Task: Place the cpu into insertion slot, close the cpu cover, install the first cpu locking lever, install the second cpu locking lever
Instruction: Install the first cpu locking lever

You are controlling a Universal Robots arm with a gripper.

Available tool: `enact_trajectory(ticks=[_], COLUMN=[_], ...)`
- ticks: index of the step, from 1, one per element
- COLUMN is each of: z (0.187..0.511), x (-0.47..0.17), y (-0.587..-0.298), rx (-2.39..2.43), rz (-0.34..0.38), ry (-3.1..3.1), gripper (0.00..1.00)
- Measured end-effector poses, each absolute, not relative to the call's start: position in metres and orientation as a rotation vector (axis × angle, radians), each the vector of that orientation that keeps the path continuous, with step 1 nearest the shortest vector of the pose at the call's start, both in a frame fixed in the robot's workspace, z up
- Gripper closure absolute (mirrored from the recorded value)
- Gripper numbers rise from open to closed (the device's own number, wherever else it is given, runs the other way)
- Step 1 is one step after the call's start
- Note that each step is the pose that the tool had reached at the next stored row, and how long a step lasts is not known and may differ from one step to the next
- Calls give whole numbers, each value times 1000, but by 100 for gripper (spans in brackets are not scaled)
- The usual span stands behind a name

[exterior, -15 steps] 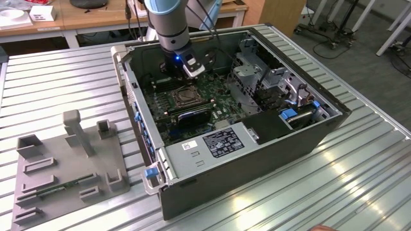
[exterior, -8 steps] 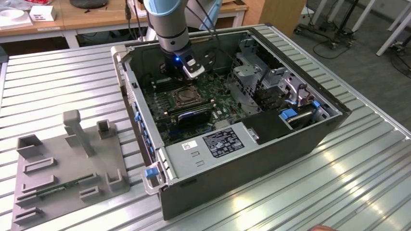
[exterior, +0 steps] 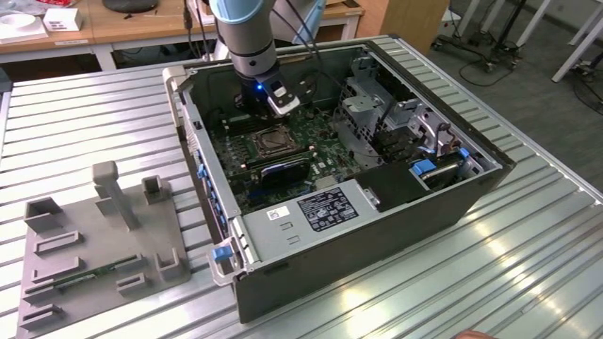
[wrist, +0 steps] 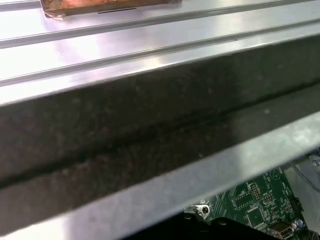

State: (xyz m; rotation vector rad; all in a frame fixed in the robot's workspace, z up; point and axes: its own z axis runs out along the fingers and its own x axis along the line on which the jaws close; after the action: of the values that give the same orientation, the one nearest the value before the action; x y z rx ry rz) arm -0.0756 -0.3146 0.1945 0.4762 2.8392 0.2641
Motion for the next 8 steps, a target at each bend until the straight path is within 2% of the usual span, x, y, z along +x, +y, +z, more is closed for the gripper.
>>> enact_trajectory(ticks=[8], z=[192], x=[-76], y=[-315], rx=[474], rz=[251], ry=[2839], gripper=[90])
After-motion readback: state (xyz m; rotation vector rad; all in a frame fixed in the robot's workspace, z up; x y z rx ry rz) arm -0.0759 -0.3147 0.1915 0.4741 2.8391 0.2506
